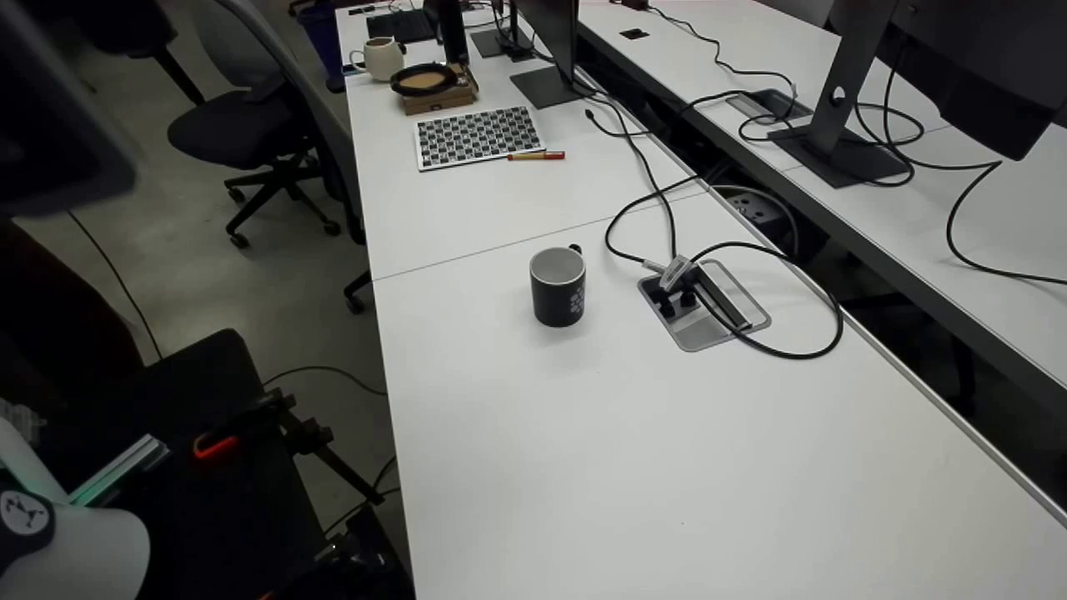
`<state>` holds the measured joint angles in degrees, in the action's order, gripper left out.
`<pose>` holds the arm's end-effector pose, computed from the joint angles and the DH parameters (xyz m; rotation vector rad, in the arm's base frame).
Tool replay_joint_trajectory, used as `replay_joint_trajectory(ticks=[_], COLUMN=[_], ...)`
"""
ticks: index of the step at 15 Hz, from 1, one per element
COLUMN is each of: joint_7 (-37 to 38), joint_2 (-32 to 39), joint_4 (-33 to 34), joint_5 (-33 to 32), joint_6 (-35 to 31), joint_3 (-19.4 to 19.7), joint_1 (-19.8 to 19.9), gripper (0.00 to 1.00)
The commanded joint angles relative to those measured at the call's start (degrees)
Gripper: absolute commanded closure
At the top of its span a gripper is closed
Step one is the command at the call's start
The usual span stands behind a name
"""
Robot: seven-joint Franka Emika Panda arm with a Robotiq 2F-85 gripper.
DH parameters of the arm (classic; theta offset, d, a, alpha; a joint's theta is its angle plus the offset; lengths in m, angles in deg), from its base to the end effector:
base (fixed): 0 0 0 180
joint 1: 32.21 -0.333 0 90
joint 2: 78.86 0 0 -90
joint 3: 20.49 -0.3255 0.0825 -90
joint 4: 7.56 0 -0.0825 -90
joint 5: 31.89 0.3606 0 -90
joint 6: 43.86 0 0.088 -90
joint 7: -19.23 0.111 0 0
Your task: Slide the mug to the right
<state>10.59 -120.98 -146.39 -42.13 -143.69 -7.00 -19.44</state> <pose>0.2635 -0.1677 0.5553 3.0911 -0.3485 0.0552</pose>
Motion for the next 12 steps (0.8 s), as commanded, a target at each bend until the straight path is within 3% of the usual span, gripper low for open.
replay_joint_trajectory(ticks=[1, 7, 12], joint_7=[0.32, 0.64, 8.23], joint_2=[-0.10, -1.97, -0.33], joint_4=[-0.08, -3.63, -6.01], joint_5=[-0.01, 2.07, 1.93], joint_6=[0.22, 0.53, -4.12], joint_3=[-0.02, -3.87, -9.26], joint_1=[-0.47, -4.37, -5.93], gripper=[0.00, 0.00, 0.00])
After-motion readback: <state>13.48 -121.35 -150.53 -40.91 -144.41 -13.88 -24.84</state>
